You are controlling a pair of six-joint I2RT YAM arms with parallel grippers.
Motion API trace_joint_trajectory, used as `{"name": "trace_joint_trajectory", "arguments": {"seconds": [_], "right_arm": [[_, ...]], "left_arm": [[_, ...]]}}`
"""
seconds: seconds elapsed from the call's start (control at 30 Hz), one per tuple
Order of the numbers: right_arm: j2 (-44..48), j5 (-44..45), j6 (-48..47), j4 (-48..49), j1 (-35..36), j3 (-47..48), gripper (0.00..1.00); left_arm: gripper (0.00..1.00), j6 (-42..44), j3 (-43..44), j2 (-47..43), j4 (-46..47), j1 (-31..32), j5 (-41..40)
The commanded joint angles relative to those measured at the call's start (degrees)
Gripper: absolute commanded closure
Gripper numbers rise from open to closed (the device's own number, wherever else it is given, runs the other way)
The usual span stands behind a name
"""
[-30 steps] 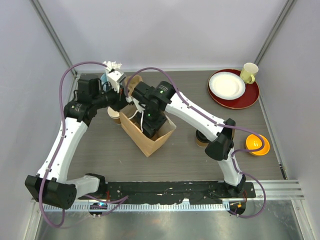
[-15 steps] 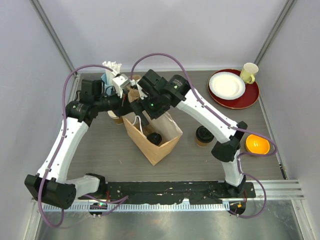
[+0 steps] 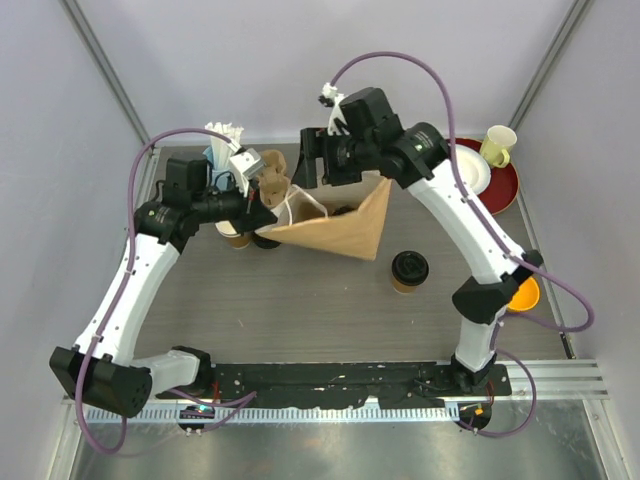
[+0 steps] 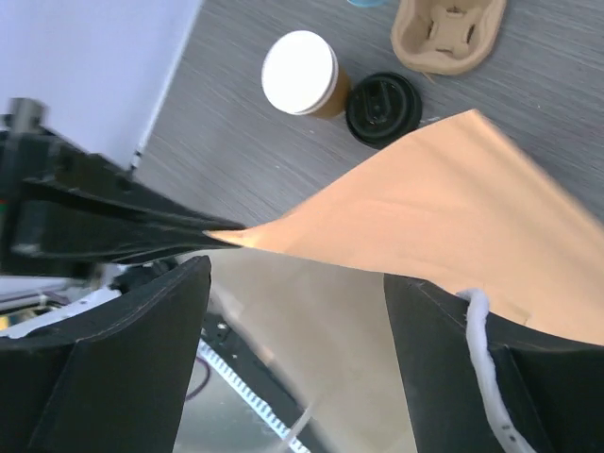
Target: Pack the takeout coffee
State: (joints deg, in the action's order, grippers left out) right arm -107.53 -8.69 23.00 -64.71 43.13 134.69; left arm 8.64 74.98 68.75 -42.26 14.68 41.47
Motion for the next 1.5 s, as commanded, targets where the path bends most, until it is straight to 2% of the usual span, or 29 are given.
{"name": "trace_joint_trajectory", "arguments": {"seconds": [0.0,0.07,0.17,0.2,0.33,0.47,0.63,0.93,1.1,1.27,1.47], "right_arm": [[8.9,3.9,6.0,7.7,-1.5,-2.0,0.21],[9.6,8.4,9.3,4.7,-2.0,-2.2,0.23],[13.0,7.6,10.6,8.4,-2.5,-7.7,0.23],[14.2,6.0,10.8,9.8,-2.7,-11.1,0.23],[13.0,-1.1,11.8,11.8,-2.7,-14.4,0.26],[12.1,-10.0,9.3,12.6,-2.6,-17.9,0.26],[11.1,-16.8,7.8,14.8,-2.3,-24.0,0.26],[4.8,-21.0,-2.6,4.9,2.3,-21.3,0.21],[7.2,-20.9,-1.8,7.1,3.1,-21.8,0.18],[9.0,-19.4,-0.6,7.6,3.2,-18.3,0.12],[12.2,-17.7,1.6,8.0,2.9,-20.4,0.09]], "left_arm": [[1.00,0.7,0.7,-0.1,-2.0,0.0,0.0],[1.00,0.1,1.2,0.1,-2.0,0.0,-0.1],[1.00,-2.8,1.2,0.0,-1.5,-0.1,-1.1],[1.00,-3.6,1.5,0.2,-1.4,-0.1,-1.2],[1.00,-9.0,4.3,1.0,-1.4,0.0,-0.9],[1.00,-19.9,6.8,2.0,-3.6,0.1,-1.7],[1.00,-26.2,5.1,1.8,-4.6,0.1,-7.4],[1.00,-31.1,2.8,2.5,-2.2,-0.1,-8.6],[1.00,-31.0,2.2,3.1,-1.7,-0.4,-9.0],[1.00,-30.7,1.9,3.6,-2.2,-0.8,-9.6],[1.00,-29.7,2.4,3.8,-2.7,-0.8,-9.8]]}}
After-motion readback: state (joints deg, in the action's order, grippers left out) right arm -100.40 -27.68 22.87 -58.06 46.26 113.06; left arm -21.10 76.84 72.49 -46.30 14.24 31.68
